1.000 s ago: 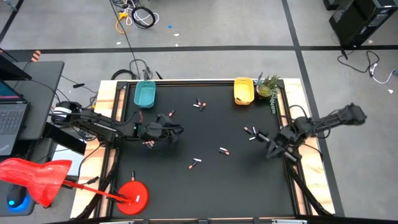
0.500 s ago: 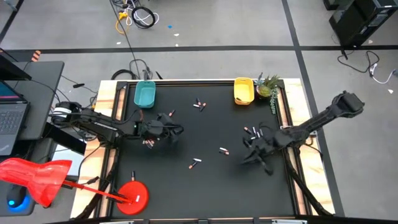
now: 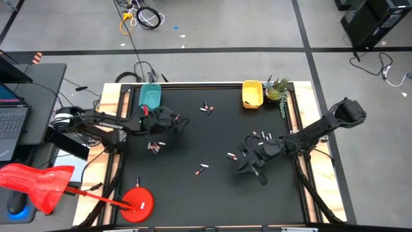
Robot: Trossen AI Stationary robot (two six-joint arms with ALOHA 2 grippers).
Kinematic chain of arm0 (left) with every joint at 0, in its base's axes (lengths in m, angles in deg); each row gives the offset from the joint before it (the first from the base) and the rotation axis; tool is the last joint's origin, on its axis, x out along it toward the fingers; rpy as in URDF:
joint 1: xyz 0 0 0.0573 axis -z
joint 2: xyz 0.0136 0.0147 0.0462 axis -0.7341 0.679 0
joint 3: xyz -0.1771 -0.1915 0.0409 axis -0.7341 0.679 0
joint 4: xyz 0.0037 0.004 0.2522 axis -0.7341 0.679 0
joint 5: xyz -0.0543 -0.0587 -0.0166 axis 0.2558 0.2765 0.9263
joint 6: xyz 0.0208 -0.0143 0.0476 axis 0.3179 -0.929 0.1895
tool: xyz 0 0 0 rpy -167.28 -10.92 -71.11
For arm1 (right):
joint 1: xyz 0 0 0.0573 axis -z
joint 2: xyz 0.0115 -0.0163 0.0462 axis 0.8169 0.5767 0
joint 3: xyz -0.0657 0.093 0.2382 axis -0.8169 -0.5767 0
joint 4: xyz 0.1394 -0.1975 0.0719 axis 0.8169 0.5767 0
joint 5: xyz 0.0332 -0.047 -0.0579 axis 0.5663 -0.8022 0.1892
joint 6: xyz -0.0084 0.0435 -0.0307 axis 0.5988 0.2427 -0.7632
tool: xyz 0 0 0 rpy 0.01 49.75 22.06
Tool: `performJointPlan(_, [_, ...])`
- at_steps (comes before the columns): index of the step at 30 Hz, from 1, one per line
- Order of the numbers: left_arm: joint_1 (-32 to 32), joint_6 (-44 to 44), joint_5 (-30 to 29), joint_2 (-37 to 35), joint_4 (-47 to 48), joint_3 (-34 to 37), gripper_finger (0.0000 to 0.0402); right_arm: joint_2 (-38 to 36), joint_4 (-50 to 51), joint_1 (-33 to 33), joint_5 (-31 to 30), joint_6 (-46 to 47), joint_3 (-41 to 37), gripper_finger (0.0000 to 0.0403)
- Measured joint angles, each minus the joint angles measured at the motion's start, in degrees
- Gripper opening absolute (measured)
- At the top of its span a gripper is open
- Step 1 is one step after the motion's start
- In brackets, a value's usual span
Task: Sort batteries
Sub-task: Put the black battery into the yellow bin
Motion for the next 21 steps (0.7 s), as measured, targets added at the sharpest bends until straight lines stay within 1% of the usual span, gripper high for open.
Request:
performJointPlan(3, [-2.3,1.0,0.8,1.7,5.2,-4.0,0.0217,0.0,-0.1,0.9,0.6,-1.6,0.0,0.0016])
performJointPlan(8, [-5.3,6.2,1.8,8.1,17.1,-14.1,0.0205,0.0,-0.6,2.1,1.3,-3.4,0.0,0.0018])
performJointPlan(10, [-7.1,7.7,3.8,10.5,21.2,-17.0,0.0203,0.0,-1.0,2.1,1.3,-3.9,0.0,0.002])
performJointPlan(13, [-10.2,9.0,10.8,13.1,22.8,-19.0,0.0203,-0.1,-1.6,2.0,1.5,-4.7,0.0,0.0019])
performJointPlan(14, [-11.2,9.2,12.2,13.9,22.9,-19.3,0.0203,-0.1,-1.6,1.9,1.6,-5.0,0.0,0.0018])
performJointPlan(21, [-15.7,11.4,15.1,17.7,24.3,-19.9,0.0202,-0.1,-2.6,1.6,1.6,-6.1,0.0,0.0018])
